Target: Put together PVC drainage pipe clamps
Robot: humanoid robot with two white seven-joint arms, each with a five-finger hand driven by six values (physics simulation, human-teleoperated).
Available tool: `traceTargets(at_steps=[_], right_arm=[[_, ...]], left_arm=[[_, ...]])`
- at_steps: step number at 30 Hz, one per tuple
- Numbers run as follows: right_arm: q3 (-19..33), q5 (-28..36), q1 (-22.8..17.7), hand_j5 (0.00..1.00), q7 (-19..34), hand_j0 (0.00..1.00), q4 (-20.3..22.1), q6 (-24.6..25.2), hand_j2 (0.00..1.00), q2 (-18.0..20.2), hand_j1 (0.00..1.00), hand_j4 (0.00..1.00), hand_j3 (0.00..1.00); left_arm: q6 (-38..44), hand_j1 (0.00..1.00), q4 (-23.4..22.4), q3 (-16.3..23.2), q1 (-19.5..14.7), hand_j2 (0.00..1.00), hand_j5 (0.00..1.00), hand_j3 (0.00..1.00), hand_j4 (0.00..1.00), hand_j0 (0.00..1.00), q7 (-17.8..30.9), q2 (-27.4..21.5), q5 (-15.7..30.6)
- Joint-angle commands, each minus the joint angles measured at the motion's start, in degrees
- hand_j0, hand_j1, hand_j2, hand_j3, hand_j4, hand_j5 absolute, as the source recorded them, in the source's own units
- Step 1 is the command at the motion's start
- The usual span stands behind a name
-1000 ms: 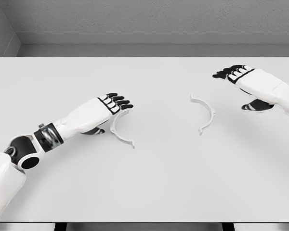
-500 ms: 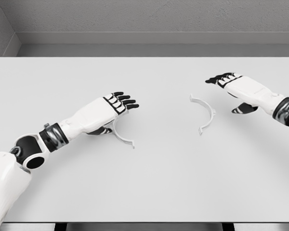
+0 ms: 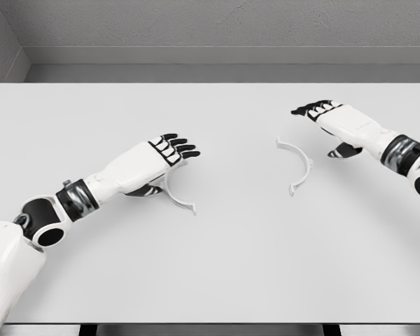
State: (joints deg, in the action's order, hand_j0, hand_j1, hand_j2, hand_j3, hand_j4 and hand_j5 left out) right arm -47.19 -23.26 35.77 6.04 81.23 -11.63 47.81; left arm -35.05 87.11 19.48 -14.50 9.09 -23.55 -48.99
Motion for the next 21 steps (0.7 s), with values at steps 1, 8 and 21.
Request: traceTargets(at_steps=[1, 8, 21], right_arm=[[-0.1, -0.5, 0.2, 1.00, -0.1, 1.00, -1.9, -0.1, 1.00, -1.8, 1.00, 1.00, 1.00], [-3.3, -1.2, 2.0, 1.00, -0.2, 1.00, -5.0, -0.1, 1.00, -3.0, 1.00, 1.00, 1.00], [-3.4, -1.3, 2.0, 1.00, -0.5, 1.00, -7.4, -0.2, 1.00, -4.7, 1.00, 1.00, 1.00]], left_arm=[[0.0, 1.00, -0.1, 0.1, 0.0, 1.00, 1.00, 1.00, 1.00, 1.00, 0.0, 0.0, 0.4], [0.0, 1.00, -0.1, 1.4, 0.0, 1.00, 1.00, 1.00, 1.00, 1.00, 0.0, 0.4, 0.2], [0.0, 1.00, -0.3, 2.1, -0.4, 1.00, 1.00, 1.00, 1.00, 1.00, 0.0, 1.4, 0.2]])
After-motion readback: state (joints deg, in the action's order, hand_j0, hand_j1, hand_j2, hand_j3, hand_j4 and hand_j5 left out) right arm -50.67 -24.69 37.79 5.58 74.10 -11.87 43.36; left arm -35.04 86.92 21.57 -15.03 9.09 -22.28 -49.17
